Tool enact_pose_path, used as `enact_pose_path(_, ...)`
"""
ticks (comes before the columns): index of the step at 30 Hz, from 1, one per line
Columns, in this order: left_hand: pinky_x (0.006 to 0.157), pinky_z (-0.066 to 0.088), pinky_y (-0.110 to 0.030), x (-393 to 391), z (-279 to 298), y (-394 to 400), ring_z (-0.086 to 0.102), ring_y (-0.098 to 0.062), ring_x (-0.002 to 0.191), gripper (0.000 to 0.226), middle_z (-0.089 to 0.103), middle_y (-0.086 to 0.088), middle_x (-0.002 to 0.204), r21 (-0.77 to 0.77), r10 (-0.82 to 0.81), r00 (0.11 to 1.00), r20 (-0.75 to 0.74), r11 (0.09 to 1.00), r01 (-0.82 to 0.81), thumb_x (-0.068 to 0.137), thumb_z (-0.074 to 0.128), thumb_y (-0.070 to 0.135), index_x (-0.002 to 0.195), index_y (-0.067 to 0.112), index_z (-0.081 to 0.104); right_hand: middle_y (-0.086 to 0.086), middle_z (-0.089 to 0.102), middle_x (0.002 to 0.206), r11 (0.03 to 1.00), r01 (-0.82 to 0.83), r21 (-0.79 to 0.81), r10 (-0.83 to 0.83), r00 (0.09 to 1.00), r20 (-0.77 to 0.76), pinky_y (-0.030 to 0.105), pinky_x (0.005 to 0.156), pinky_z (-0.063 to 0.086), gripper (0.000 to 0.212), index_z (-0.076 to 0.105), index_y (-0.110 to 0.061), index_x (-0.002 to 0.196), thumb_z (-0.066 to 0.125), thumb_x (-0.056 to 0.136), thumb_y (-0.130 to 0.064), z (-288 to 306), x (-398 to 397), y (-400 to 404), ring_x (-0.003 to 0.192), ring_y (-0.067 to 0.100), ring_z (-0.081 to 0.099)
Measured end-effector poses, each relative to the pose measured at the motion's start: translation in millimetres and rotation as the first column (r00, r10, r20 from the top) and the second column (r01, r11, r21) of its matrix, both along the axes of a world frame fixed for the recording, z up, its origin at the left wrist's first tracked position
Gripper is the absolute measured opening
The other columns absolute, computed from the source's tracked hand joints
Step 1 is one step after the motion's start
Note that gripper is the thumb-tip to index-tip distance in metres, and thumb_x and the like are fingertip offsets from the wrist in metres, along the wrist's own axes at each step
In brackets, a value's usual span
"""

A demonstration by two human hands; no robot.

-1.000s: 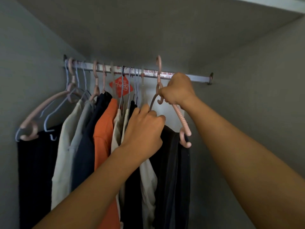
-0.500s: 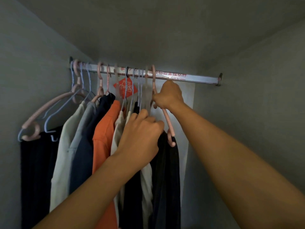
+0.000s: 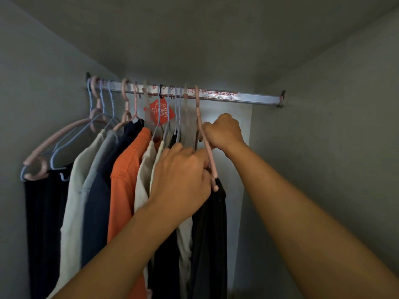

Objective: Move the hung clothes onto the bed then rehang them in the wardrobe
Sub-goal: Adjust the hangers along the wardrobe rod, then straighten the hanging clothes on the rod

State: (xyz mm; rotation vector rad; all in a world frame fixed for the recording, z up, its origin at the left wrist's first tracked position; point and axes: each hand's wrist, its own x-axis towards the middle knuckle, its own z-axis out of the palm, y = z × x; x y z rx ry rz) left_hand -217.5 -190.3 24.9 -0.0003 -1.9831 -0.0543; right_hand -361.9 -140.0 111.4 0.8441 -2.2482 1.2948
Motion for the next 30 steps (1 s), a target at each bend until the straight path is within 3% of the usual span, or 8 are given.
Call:
enact_pose_path(4,0.065,0.037,-0.033,9,-3,6,0.05,-0.019,0.069,0.017,0.057,0.006,0.063,0.028,0.028,0.997,0.077,0.999,-0.03,0.076,0.046,0.028,0.071,0.022,0.062,0.01,0.071,0.069,0.999,-0.009,-0.047,0.01,1.0,0.028,0.042,0.067,0.062,0.035,0.071,0.001,0.082,0.058,0.073,-0.03,-16,20,21,0.06,0.025,0.071)
enact_pose_path(6,0.065,0.042,-0.037,15,-7,7,0.051,-0.021,0.067,0.018,0.057,0.004,0.061,0.018,0.061,0.994,0.094,0.998,-0.063,0.079,0.051,0.029,0.074,0.021,0.066,0.009,0.071,0.068,1.0,0.005,0.018,-0.006,1.0,0.022,0.044,0.068,0.062,0.042,0.071,-0.001,0.078,0.054,0.065,-0.036,-26,36,32,0.062,0.026,0.07)
enact_pose_path(10,0.065,0.04,-0.035,29,-15,8,0.053,-0.022,0.065,0.011,0.058,0.003,0.059,-0.012,0.06,0.995,0.074,0.998,-0.059,0.083,0.062,0.023,0.077,0.018,0.07,0.007,0.069,0.068,0.983,0.08,0.167,-0.077,0.997,-0.028,0.041,0.067,0.06,0.028,0.07,-0.004,0.074,0.057,0.073,-0.028,-50,68,55,0.065,0.025,0.067)
enact_pose_path(14,0.065,0.032,-0.03,50,-30,11,0.058,-0.02,0.079,0.019,0.062,0.002,0.076,-0.005,0.044,0.977,0.208,0.999,-0.044,0.094,0.05,0.026,0.091,0.021,0.068,-0.003,0.069,0.088,0.933,0.203,0.296,-0.158,0.973,-0.168,0.031,0.071,0.053,0.018,0.072,-0.026,0.095,0.063,0.081,-0.033,-76,117,88,0.083,0.021,0.062)
enact_pose_path(18,0.054,0.037,-0.027,71,-49,7,0.058,-0.012,0.067,0.016,0.059,0.007,0.066,0.052,-0.067,0.935,0.347,0.997,0.053,0.094,0.051,0.032,0.089,0.025,0.065,-0.013,0.069,0.093,0.919,0.213,0.33,-0.174,0.974,-0.144,0.031,0.08,0.054,0.022,0.071,-0.032,0.1,0.066,0.08,-0.04,-105,166,121,0.091,0.012,0.064)
enact_pose_path(21,0.062,0.049,-0.033,85,-65,13,0.06,-0.013,0.069,0.012,0.06,0.008,0.067,0.107,-0.181,0.885,0.429,0.983,0.149,0.092,0.056,0.035,0.089,0.028,0.064,-0.015,0.069,0.099,0.891,0.224,0.395,-0.216,0.974,-0.066,0.03,0.087,0.053,0.026,0.07,-0.033,0.104,0.066,0.08,-0.042,-135,197,145,0.095,0.009,0.065)
enact_pose_path(24,0.071,0.053,-0.036,97,-85,31,0.06,-0.013,0.076,0.011,0.062,0.01,0.075,0.104,-0.278,0.813,0.511,0.959,0.262,0.092,0.058,0.039,0.091,0.029,0.063,-0.013,0.069,0.106,0.84,0.269,0.471,-0.303,0.953,-0.004,0.028,0.089,0.051,0.028,0.069,-0.034,0.107,0.067,0.08,-0.042,-167,226,171,0.098,0.011,0.064)
enact_pose_path(30,0.075,0.047,-0.031,123,-126,98,0.06,-0.013,0.094,0.029,0.064,0.012,0.103,0.166,-0.444,0.545,0.711,0.859,0.484,0.091,0.059,0.051,0.114,0.033,0.061,-0.016,0.067,0.101,0.743,0.377,0.553,-0.507,0.857,0.097,0.035,0.085,0.054,0.025,0.066,-0.036,0.1,0.064,0.077,-0.048,-217,297,241,0.095,0.014,0.063)
